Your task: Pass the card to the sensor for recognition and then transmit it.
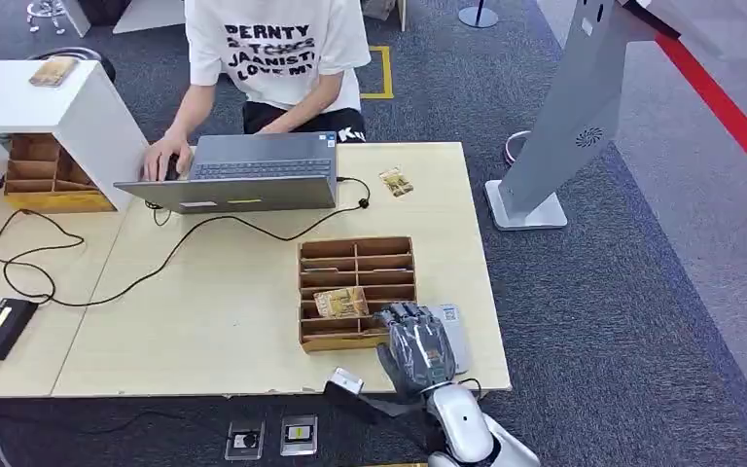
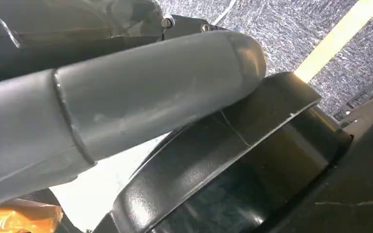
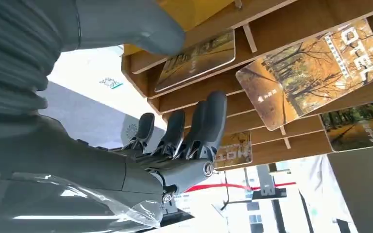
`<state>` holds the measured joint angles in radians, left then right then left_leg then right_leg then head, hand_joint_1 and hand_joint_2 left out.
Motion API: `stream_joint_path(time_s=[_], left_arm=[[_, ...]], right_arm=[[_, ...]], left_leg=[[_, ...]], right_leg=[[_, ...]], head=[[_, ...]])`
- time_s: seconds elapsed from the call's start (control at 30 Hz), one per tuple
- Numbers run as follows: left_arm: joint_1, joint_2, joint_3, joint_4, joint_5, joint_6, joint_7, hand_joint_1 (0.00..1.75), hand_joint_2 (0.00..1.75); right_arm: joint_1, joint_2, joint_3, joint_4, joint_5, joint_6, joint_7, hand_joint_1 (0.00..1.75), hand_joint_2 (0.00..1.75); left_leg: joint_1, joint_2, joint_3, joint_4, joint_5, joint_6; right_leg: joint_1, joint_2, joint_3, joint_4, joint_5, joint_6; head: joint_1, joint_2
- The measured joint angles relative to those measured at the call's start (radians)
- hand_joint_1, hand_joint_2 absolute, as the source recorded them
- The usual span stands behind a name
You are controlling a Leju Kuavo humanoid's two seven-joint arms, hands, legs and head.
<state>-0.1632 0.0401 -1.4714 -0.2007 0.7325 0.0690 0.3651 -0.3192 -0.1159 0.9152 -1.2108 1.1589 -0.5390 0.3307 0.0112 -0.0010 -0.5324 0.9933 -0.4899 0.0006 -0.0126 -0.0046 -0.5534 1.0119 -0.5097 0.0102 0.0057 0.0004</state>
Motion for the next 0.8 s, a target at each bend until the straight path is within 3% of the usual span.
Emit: stream_joint_path(time_s=[0.2,0.33,0.57,0.73,0.8], left_arm=[[0.000,0.000,0.000,0.000,-0.005,0.000,0.000,0.00,0.00],[0.000,0.000,0.000,0.000,-0.013,0.000,0.000,0.00,0.00],[0.000,0.000,-0.001,0.000,-0.023,0.000,0.000,0.00,0.00],[0.000,0.000,-0.001,0.000,-0.026,-0.001,0.000,0.00,0.00],[0.000,0.000,-0.001,0.000,-0.027,-0.001,0.000,0.00,0.00]], right_arm=[[0.000,-0.004,-0.003,-0.001,-0.002,0.000,0.003,0.86,1.75],[0.000,-0.009,-0.003,-0.001,-0.004,0.000,0.010,0.98,1.75],[0.008,-0.018,-0.007,-0.001,-0.006,0.000,0.020,0.98,1.75],[0.009,-0.021,-0.017,-0.001,-0.008,0.002,0.022,1.08,1.75],[0.010,-0.022,-0.021,-0.001,-0.008,0.003,0.024,1.20,1.75]], left_leg=[[0.000,0.000,0.000,0.000,0.000,0.000],[0.000,0.000,0.000,0.000,0.000,0.000],[0.000,0.000,0.000,0.000,0.000,0.000],[0.000,0.000,0.000,0.000,0.000,0.000],[0.000,0.000,0.000,0.000,0.000,0.000]], right_leg=[[0.000,0.000,0.000,0.000,0.000,0.000],[0.000,0.000,0.000,0.000,0.000,0.000],[0.000,0.000,0.000,0.000,0.000,0.000],[0.000,0.000,0.000,0.000,0.000,0.000],[0.000,0.000,0.000,0.000,0.000,0.000]], head=[[0.000,0.000],[0.000,0.000],[0.000,0.000],[0.000,0.000],[0.000,0.000]])
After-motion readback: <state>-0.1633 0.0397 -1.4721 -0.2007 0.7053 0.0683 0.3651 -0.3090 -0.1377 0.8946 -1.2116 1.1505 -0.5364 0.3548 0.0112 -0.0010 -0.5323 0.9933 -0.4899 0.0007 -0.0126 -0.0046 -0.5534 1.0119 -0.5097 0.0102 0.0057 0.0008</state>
